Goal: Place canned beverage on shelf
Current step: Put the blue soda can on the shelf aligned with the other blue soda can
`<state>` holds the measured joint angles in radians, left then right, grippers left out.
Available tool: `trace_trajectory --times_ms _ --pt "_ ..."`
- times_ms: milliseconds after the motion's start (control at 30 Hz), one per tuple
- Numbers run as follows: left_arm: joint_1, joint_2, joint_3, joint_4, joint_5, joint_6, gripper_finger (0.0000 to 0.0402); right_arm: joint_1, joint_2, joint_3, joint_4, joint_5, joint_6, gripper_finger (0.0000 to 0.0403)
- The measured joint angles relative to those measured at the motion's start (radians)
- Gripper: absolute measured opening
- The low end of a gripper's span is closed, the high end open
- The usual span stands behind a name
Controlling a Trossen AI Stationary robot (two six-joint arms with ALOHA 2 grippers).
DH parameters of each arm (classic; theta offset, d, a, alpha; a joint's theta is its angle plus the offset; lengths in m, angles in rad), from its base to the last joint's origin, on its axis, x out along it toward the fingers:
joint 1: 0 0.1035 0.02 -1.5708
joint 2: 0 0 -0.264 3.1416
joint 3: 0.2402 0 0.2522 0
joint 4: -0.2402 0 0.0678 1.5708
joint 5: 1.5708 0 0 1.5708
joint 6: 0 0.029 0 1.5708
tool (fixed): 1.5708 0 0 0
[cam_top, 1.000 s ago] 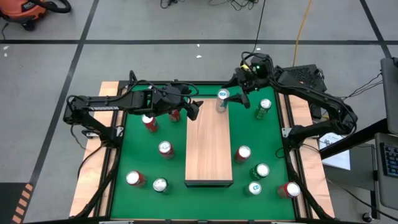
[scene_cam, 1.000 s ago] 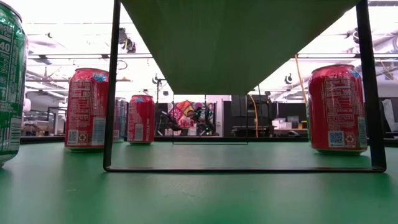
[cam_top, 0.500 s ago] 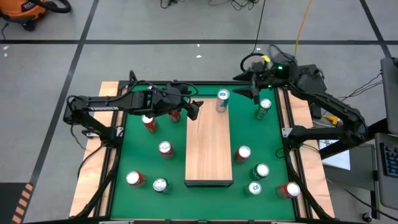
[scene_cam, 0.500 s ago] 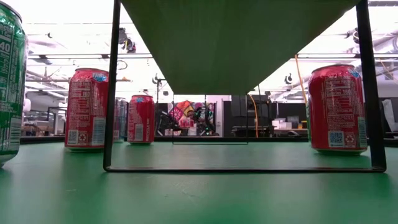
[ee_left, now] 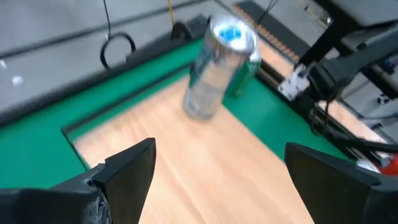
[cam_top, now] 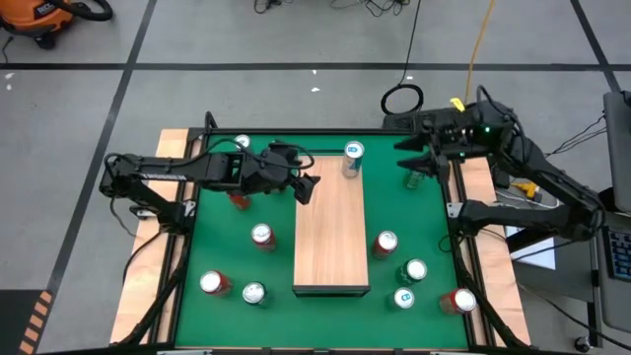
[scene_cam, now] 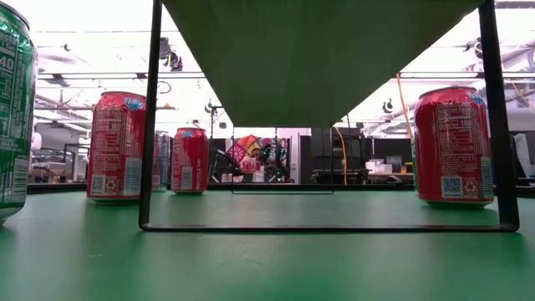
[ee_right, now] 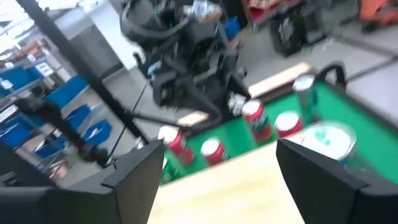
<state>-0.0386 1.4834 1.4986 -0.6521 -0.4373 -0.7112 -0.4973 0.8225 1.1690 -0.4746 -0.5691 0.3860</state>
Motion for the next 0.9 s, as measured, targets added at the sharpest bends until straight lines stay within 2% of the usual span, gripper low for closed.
trace_trajectory --times_ms 267,467,700,900 --pt "-0.069 0.000 0.000 -0.077 0.129 -0.055 0.0356 0.128 0.002 0.000 -0.196 0.126 -0.007 0.0304" --pt "-0.082 0.000 0.000 -0.134 0.150 -0.098 0.0356 0.167 0.015 0.000 -0.275 0.180 -0.042 0.0304" --pt "-0.052 0.000 0.000 -0.234 0.233 -0.265 0.0356 0.169 0.016 0.000 -0.355 0.181 -0.044 0.0304" --pt "-0.054 0.000 0.000 -0.310 0.240 -0.308 0.0356 0.169 0.019 0.000 -0.363 0.181 -0.082 0.0304"
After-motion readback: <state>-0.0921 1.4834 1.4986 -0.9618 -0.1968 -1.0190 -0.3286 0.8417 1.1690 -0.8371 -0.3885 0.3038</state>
